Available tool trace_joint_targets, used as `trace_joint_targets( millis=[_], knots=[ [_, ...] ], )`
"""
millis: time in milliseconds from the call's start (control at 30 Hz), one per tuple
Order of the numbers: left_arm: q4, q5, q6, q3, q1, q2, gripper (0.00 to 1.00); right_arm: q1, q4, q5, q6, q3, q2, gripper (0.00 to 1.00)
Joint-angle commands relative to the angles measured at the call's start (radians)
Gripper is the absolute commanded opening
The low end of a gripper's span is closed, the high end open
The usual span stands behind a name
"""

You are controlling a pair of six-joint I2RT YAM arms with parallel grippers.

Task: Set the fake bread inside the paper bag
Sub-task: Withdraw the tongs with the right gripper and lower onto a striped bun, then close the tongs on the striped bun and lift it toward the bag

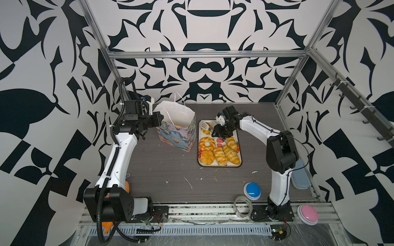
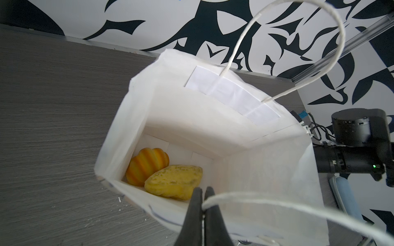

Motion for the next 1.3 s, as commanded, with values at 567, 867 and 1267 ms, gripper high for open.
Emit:
trace_joint_targets(
  millis=[567,867,1267],
  knots=[
    [-0.006,0.027,-0.011,-0.015,0.008,-0.018,0.00,0.001,-0.047,0.040,-0.053,0.091,-0.139,0.42],
    [-0.005,0.034,-0.014,-0.015,0.008,-0.018,0.00,-0.020,-0.109,0.035,-0.067,0.161,-0.244,0.42],
    [-0.002,0.041,-0.018,-0.017,0.008,-0.018,0.00,-0.020,-0.134,-0.057,-0.054,0.269,-0.368,0.42]
  ],
)
